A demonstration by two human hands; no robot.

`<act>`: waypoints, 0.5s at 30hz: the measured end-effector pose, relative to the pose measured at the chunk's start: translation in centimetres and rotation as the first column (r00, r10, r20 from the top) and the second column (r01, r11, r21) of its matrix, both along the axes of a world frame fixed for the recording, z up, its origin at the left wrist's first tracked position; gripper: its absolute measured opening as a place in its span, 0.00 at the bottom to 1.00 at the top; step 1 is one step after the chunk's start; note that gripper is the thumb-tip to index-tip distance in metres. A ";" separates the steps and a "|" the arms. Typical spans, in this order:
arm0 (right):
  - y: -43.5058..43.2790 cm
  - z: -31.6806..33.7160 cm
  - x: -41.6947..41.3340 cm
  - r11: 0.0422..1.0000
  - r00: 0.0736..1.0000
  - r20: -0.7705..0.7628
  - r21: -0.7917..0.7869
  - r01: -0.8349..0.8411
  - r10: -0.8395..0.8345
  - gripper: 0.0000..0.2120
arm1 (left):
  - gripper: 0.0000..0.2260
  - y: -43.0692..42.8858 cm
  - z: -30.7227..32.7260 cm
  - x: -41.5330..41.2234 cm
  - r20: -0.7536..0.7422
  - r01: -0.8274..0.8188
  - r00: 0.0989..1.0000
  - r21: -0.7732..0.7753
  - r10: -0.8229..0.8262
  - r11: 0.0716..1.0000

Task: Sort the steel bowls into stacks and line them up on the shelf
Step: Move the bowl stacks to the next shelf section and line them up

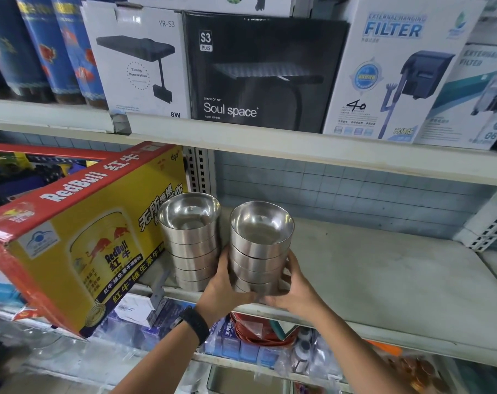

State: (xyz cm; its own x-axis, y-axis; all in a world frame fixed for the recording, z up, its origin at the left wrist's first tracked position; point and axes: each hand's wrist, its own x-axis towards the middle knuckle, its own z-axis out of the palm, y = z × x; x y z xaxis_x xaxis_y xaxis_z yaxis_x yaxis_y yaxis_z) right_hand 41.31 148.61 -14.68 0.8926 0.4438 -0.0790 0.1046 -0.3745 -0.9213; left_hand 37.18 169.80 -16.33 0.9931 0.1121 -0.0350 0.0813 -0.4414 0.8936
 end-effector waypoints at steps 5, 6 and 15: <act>0.6 -0.9 -0.4 0.998 0.999 0.017 0.037 0.048 -0.049 0.60 | 0.63 -0.2 0.9 -0.4 -0.002 0.009 1.000 0.041 -0.009 0.999; 0.6 -1.0 -0.3 0.998 0.998 0.022 0.032 0.055 -0.055 0.59 | 0.63 -0.2 1.0 -0.5 -0.013 0.005 1.000 0.046 -0.005 0.999; 1.0 -1.2 -0.7 0.996 0.996 0.017 0.012 0.085 -0.086 0.55 | 0.55 -0.5 1.1 -1.6 -0.019 -0.043 0.999 0.075 0.044 0.996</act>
